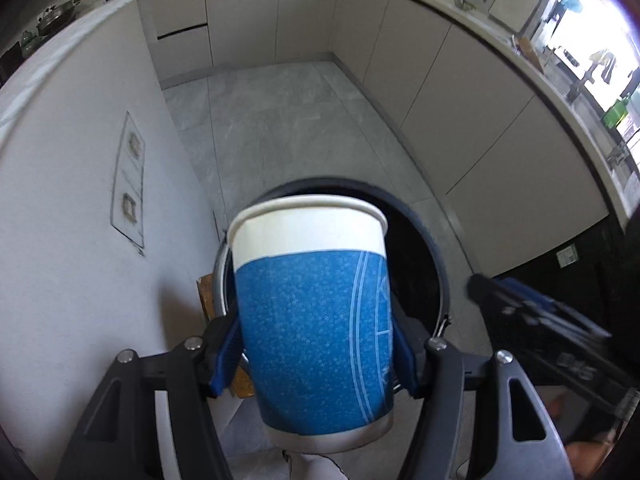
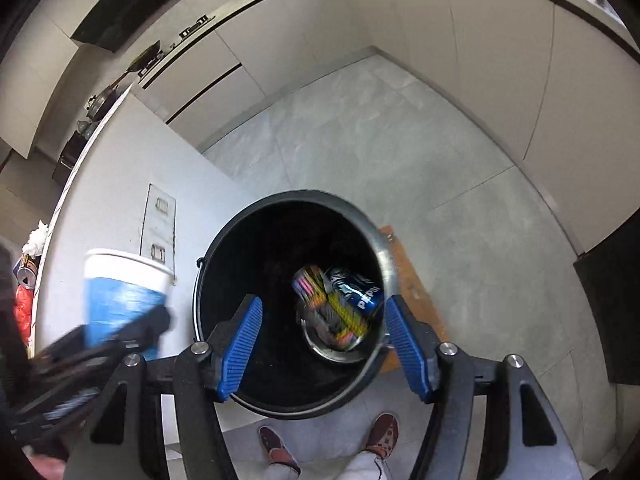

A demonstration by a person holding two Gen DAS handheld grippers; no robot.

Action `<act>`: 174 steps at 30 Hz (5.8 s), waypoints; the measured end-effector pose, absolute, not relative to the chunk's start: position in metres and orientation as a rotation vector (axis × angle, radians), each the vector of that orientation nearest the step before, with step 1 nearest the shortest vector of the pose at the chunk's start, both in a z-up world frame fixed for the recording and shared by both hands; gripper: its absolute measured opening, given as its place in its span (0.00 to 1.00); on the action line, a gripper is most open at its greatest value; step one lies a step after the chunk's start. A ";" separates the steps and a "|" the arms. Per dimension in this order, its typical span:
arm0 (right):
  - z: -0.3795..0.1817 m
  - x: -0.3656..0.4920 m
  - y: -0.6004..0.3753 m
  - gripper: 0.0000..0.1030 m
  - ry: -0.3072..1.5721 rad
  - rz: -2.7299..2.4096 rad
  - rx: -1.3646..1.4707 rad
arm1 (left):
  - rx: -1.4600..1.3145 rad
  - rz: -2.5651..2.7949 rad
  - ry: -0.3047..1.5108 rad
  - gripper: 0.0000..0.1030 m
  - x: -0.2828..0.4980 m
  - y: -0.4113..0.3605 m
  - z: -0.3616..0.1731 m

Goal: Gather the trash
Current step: 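Open the right gripper to drop the can while the left gripper drops the cup, then move both tools back toward the remaining trash on the table, then grasp the yellow-green sponge with the left gripper while the right grasps the red bag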

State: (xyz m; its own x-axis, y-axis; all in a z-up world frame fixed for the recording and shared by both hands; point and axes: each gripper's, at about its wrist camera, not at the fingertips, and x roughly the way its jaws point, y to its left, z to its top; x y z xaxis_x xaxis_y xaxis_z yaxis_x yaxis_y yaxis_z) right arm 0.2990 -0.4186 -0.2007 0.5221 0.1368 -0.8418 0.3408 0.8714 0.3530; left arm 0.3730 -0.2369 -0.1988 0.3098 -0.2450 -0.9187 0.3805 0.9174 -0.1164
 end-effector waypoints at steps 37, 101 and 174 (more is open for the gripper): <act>-0.059 0.275 -0.295 0.78 0.810 -0.166 0.420 | 0.075 -0.522 0.977 0.83 0.340 -0.124 -0.046; -0.040 0.415 0.128 0.84 0.825 0.135 0.295 | -0.097 0.017 1.095 0.83 0.493 0.296 -0.102; -0.077 0.423 0.176 0.84 0.911 0.146 0.254 | -0.093 -0.190 1.011 0.30 0.432 0.331 -0.094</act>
